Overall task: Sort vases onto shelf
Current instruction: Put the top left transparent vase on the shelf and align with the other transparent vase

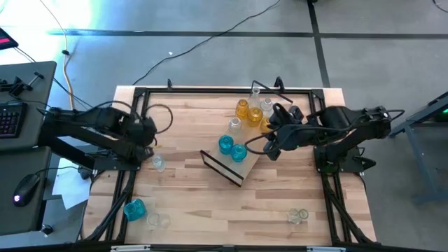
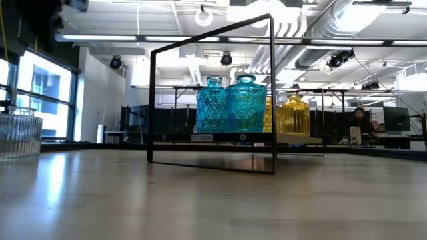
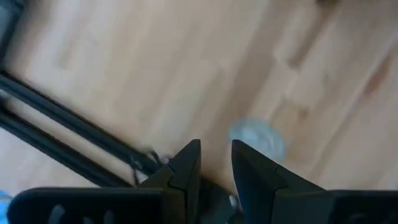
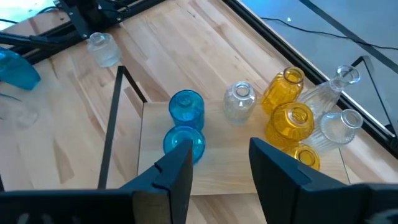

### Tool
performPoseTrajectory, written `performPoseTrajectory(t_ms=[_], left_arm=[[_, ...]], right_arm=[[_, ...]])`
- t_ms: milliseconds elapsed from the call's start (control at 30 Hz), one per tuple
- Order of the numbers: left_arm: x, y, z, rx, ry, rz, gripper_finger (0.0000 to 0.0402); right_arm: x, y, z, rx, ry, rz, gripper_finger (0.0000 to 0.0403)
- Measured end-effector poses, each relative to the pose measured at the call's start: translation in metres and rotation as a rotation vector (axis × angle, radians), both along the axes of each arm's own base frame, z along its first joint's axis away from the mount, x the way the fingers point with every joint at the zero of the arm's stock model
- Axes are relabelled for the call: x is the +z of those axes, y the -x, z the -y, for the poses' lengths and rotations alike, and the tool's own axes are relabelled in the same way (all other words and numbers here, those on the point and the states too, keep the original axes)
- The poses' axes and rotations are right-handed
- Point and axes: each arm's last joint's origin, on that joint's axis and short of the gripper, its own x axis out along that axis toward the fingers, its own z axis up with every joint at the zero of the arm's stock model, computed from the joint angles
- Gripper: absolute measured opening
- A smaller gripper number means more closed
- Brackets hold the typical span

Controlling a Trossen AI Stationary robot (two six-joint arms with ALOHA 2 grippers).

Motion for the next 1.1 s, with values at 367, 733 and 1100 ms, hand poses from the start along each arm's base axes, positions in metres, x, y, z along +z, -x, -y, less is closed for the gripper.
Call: performPoseTrajectory(t_ms=[367, 733, 1100], left_arm=[[-0.057, 0.012, 0.017, -0.243, 0.169, -0.06, 0.0081], [-0.086, 0.008, 0.024, -0.33, 0.199, 0.009, 0.0081], [-0.105, 0.005, 0.029, -0.332, 0.2, 0.035, 0.0081]], right_arm=[[-0.002, 0.003, 0.001, 0.0, 0.013, -0.039, 0.014], [-0.002, 0.003, 0.002, -0.01, 0.028, -0.038, 0.014], [-0.002, 0.003, 0.002, -0.034, 0.014, -0.025, 0.014]])
